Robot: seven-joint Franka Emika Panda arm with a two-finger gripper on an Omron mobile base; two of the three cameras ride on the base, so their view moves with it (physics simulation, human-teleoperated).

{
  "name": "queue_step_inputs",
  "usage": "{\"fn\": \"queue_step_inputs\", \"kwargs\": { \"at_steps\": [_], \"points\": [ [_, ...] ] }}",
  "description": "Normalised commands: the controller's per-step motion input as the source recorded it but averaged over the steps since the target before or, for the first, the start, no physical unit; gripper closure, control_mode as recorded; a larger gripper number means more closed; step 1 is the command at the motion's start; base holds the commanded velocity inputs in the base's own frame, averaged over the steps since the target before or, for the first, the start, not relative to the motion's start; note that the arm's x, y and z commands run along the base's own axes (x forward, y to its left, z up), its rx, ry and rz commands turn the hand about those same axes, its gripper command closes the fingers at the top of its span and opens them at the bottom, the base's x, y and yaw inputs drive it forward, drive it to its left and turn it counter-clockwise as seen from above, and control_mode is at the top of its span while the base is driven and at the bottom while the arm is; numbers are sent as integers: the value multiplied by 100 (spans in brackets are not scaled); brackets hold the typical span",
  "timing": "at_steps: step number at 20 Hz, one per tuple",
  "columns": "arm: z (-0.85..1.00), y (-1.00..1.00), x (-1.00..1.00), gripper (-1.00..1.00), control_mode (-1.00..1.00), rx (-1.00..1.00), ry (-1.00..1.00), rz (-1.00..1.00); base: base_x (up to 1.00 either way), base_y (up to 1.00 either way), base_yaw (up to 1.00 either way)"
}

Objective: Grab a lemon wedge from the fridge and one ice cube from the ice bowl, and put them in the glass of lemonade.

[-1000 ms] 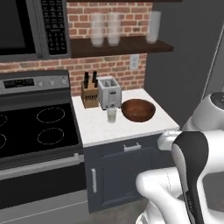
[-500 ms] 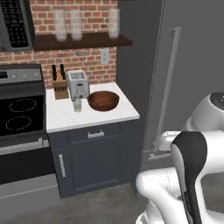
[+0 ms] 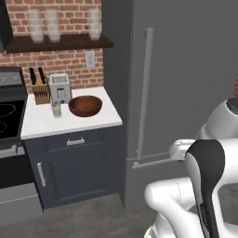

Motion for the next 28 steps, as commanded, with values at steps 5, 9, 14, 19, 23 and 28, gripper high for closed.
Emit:
{"fn": "queue_step_inputs", "kwargs": {
  "at_steps": [5,9,14,19,23,28],
  "points": [
    [0,0,0,-100,100,0,0,0,-41,0,2],
    [0,0,0,-100,100,0,0,0,-59,0,0],
    [0,0,0,-100,100,0,0,0,-40,0,0],
    [0,0,7,-100,-100,0,0,0,0,1,0],
    [0,0,20,-100,-100,0,0,0,0,0,0],
    [0,0,36,-100,-100,0,0,0,0,0,0]
  ]
}}
